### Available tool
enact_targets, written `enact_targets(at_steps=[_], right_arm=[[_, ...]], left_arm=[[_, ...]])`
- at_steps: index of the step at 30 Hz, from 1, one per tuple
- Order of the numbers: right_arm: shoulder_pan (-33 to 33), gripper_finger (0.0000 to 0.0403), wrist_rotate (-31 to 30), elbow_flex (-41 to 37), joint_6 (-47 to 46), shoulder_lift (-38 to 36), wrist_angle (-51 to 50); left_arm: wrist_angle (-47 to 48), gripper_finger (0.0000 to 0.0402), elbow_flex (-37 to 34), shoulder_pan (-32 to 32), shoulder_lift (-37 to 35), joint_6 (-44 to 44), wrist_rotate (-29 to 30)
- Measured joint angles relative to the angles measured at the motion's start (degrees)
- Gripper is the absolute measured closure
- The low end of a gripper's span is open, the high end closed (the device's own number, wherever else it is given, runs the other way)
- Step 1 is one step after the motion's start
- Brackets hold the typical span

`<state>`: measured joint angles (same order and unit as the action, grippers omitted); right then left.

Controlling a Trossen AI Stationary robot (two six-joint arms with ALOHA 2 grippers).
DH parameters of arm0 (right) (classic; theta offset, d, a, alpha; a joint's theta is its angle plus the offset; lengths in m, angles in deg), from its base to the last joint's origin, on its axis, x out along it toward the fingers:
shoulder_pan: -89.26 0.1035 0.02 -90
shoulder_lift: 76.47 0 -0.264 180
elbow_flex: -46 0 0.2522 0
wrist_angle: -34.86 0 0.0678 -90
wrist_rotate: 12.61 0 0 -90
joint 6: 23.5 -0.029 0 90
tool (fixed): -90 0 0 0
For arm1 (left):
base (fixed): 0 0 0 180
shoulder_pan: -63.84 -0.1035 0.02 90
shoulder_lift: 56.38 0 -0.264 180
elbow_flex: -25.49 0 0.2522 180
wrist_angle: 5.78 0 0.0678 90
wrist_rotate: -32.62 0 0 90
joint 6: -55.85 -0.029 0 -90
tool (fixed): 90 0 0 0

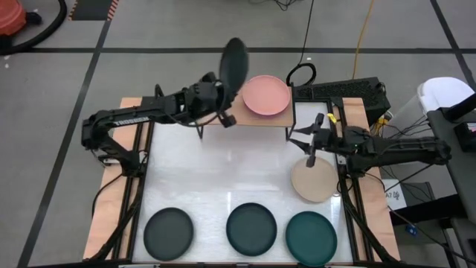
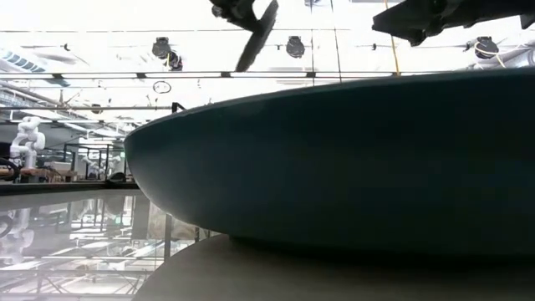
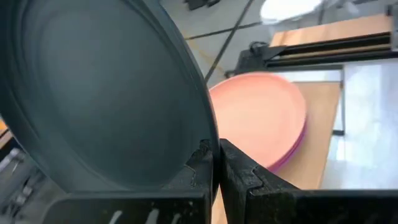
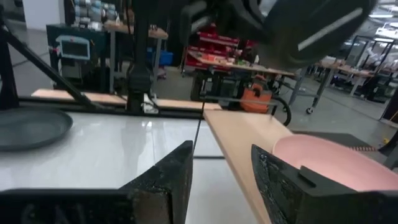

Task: Place and stack plates onto a shelf
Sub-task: Stack the top black plate on top of the light pink plate on the shelf

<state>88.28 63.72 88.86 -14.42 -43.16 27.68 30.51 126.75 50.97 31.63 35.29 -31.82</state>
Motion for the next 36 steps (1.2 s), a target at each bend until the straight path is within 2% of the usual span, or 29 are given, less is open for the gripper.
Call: enact_targets(at_steps=[5,10,15,19,23,27,36], right_arm=[[0.01,0.0259,0.15,0.00,-0.02,-2.61,-0.08],[0.01,0.0259,0.18,0.00,-0.87,-4.54,-1.50],[0.01,0.0259,0.20,0.00,-1.09,-5.47,-1.68],[0.01,0.0259,0.21,0.00,-1.09,-5.45,-1.69],[0.01,0.0259,0.22,0.00,-1.09,-5.45,-1.67],[0.01,0.0259,0.22,0.00,-1.09,-5.45,-1.69],[0.01,0.0259,0.22,0.00,-0.98,-5.45,-1.80]], left_arm=[[0.38,0.0390,6.18,-0.71,7.30,-5.36,-4.59],[2.66,0.0390,11.82,-1.51,14.73,-8.72,-6.06],[9.94,0.0390,17.31,-1.30,21.93,-15.27,-6.10],[14.21,0.0390,21.41,-1.25,26.31,-17.11,-6.43],[13.59,0.0373,22.65,-1.30,27.67,-17.36,-6.61],[13.70,0.0354,22.66,-1.12,27.69,-17.67,-9.28],[14.69,0.0347,22.66,-0.59,27.69,-17.11,-9.25]])
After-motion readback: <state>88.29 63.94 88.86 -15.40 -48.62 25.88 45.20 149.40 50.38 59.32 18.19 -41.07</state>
